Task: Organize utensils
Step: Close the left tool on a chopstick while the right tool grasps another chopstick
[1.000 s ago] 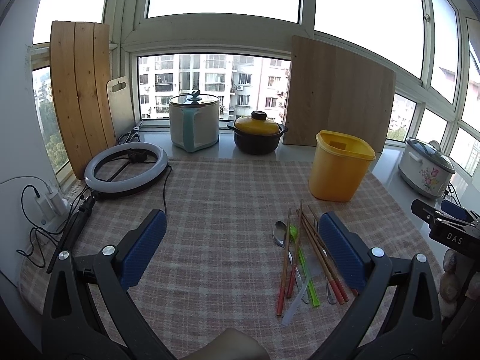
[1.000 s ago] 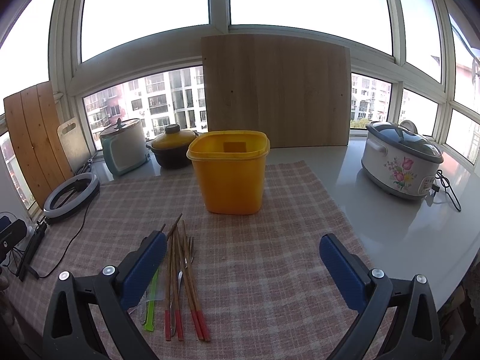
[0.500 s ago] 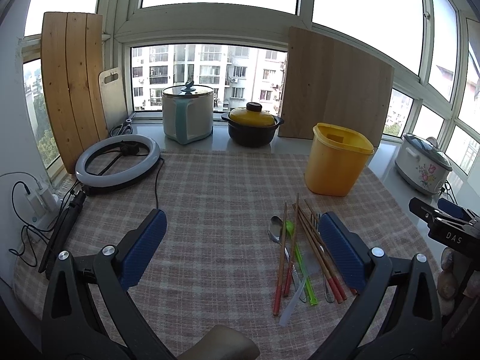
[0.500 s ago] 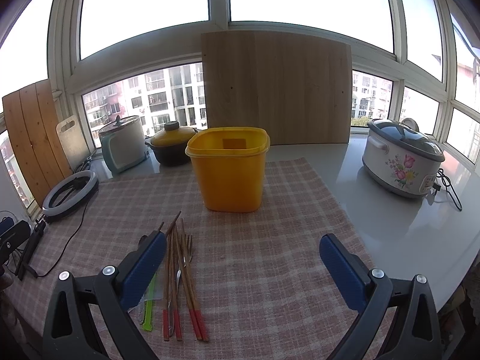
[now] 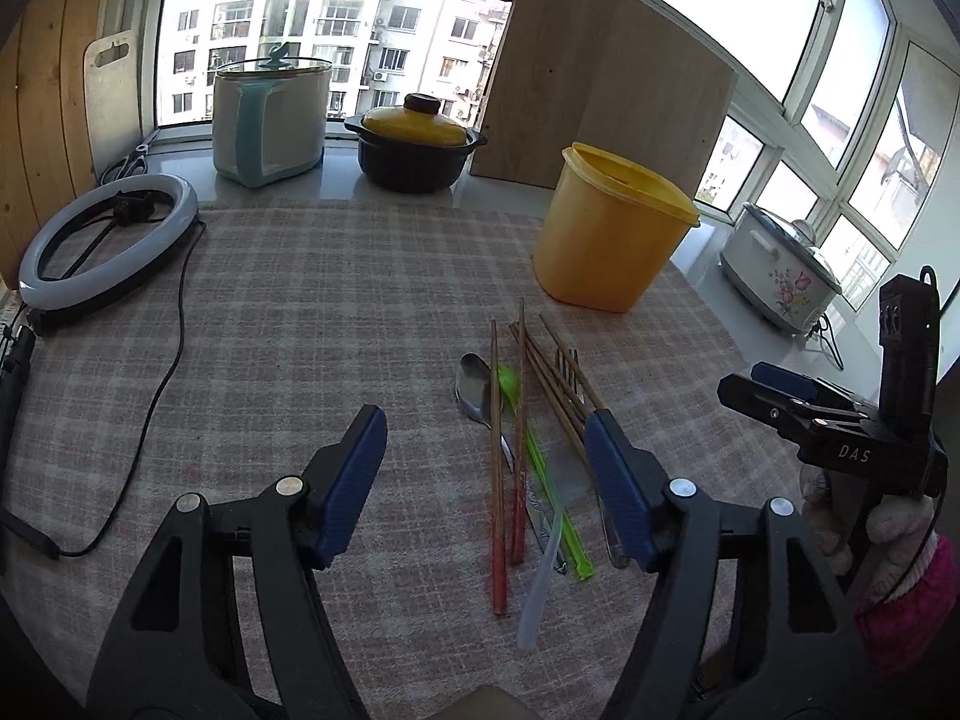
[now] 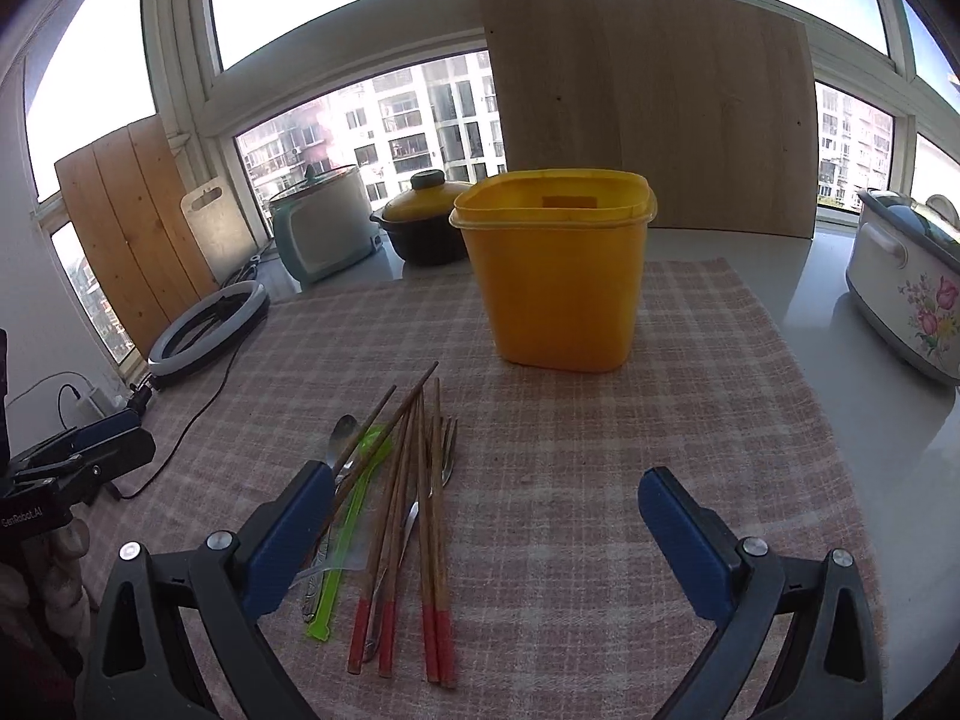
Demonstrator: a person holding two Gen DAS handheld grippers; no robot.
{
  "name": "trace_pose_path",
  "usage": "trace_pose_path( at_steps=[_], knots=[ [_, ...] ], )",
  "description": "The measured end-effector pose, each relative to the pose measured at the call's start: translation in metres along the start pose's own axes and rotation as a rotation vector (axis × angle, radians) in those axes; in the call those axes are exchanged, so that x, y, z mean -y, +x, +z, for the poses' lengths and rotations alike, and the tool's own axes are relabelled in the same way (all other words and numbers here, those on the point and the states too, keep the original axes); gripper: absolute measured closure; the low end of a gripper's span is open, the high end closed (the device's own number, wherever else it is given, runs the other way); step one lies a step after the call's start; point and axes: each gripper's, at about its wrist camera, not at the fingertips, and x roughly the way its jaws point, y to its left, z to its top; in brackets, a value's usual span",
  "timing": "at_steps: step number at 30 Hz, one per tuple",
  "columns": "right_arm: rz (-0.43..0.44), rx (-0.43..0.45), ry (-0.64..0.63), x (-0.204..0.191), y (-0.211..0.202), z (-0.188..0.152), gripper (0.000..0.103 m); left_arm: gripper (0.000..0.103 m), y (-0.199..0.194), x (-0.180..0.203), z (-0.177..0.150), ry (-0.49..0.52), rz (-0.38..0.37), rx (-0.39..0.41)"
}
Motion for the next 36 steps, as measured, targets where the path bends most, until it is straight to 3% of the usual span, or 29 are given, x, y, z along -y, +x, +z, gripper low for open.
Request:
trace_pose_path(
  at_steps=[8,13,16,23,36],
  knots=[
    [0.140,-0.178,0.040,0.014,0.049,0.006,0.024,0.058,0.060,-0.007,0.007,-0.044,-0.116,-0.177],
    [0.242,-0.285,0.118,0.021,0.081,0.006,0.051,0.067,0.094,-0.008,0.007,-0.042,-0.138,-0.289],
    [0.269,-0.320,0.134,0.022,0.093,0.006,0.060,0.072,0.106,-0.007,0.009,-0.025,-0.128,-0.328],
    [0.342,-0.365,0.172,0.021,0.108,0.011,0.068,0.080,0.121,-0.011,0.016,-0.026,-0.133,-0.362],
    [0.351,-0.425,0.170,0.017,0.131,0.018,0.081,0.092,0.142,-0.022,0.017,-0.080,-0.176,-0.409]
  ],
)
